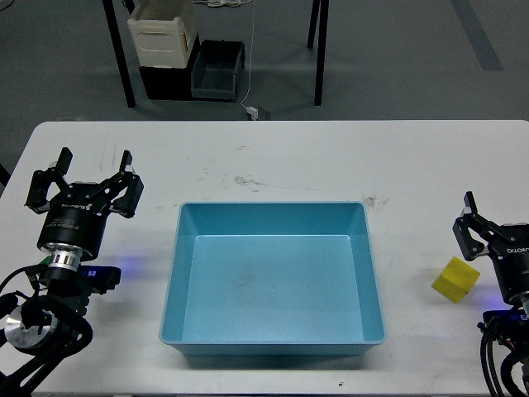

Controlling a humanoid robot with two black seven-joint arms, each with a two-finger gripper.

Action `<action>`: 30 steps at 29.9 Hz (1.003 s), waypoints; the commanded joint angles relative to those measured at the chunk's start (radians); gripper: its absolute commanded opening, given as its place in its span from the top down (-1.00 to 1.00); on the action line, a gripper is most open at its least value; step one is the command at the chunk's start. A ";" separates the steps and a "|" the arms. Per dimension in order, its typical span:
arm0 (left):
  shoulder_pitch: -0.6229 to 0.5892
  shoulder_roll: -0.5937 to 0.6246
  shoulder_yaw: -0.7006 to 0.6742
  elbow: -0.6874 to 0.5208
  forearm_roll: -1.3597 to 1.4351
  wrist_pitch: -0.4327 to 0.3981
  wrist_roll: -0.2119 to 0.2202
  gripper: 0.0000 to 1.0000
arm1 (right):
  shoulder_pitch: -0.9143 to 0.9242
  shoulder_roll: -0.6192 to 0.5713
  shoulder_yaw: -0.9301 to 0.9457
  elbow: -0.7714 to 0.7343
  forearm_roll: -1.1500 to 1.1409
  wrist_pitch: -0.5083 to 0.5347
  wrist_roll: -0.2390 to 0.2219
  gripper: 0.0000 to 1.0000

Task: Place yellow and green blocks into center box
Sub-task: 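Raise the right gripper and open it above the yellow cube, then lower the right gripper onto the yellow cube and close on it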

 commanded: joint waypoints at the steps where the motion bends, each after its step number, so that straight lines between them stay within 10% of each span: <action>1: 0.011 0.001 -0.003 0.009 0.003 -0.016 0.000 -1.00 | -0.014 0.000 0.017 -0.006 -0.002 0.047 0.005 -1.00; 8: 0.012 0.003 -0.003 0.014 0.003 -0.021 0.000 -1.00 | -0.014 -0.035 0.052 -0.044 -0.144 0.116 0.022 -1.00; 18: 0.014 -0.022 -0.004 0.044 0.000 -0.021 0.000 -1.00 | 0.237 -0.208 0.164 -0.041 -1.165 0.109 0.013 -1.00; 24: 0.012 -0.038 -0.006 0.052 -0.004 -0.021 0.000 -1.00 | 0.379 -0.507 -0.058 -0.026 -1.649 0.115 0.030 -1.00; 28: 0.012 -0.058 -0.009 0.061 -0.004 -0.021 0.000 -1.00 | 0.501 -0.725 -0.272 -0.030 -1.825 0.118 0.288 -1.00; 30: 0.014 -0.066 -0.018 0.067 -0.004 -0.020 0.000 -1.00 | 0.575 -0.826 -0.392 -0.033 -1.887 0.118 0.289 -1.00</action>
